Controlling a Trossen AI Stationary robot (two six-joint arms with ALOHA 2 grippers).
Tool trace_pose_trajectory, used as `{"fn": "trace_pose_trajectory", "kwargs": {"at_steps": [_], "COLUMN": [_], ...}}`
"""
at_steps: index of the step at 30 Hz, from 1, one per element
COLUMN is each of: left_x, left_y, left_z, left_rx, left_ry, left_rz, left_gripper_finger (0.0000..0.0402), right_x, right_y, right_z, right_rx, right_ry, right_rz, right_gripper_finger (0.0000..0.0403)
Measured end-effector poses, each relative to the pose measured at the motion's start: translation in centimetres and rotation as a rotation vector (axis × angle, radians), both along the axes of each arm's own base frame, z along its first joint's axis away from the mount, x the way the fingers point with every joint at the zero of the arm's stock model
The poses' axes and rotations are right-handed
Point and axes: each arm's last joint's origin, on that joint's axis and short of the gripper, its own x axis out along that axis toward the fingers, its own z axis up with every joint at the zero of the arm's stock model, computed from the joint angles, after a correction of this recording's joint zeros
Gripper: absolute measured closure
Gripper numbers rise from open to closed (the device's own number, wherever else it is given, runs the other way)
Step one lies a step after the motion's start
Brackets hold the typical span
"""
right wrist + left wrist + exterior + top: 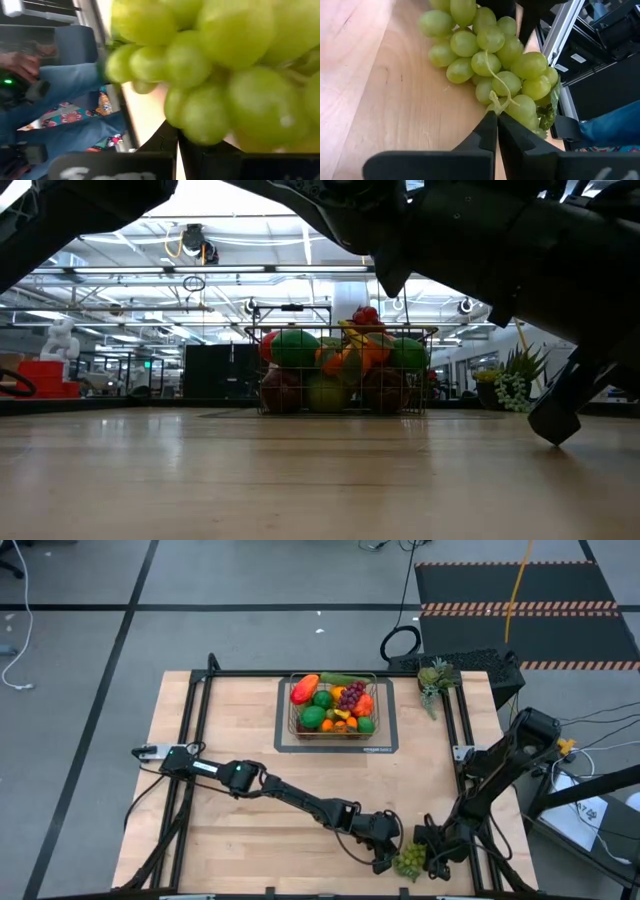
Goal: Build produce basket
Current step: Put the green grapes into the brown wire basket
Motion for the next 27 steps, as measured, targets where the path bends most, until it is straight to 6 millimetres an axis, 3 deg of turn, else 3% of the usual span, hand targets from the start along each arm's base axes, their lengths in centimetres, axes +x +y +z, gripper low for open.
{"fn": "trace_pose_trajectory", "kwargs": {"at_steps": [4,7,15,21,27], "left_x": [0.0,-0.1,-1.7,-3.6,-5.4], "left_y": [0.0,0.1,0.8,2.1,3.8], "left_z": [0.4,1.8,8.1,14.1,18.8], "left_rx": [-0.004,-0.009,0.122,0.23,0.337], "left_ry": [-0.003,-0.015,-0.006,-0.051,-0.104], "left_rz": [0.003,0.007,0.004,-0.007,-0.002], "left_gripper_finger": [0.0396,0.0397,0.04,0.04,0.0401], "right_x": [0.0,-0.1,-0.6,-0.6,-0.1], "right_y": [-0.1,-0.3,-1.3,-1.8,-2.7], "right_z": [1.0,2.0,4.7,6.6,7.6], "right_rx": [0.044,0.07,0.114,0.189,0.178], "right_ry": [-0.008,-0.027,-0.098,-0.199,-0.297], "right_rz": [-0.019,-0.034,-0.048,-0.03,-0.151], "right_gripper_finger": [0.0399,0.0399,0.0399,0.0399,0.0399]}}
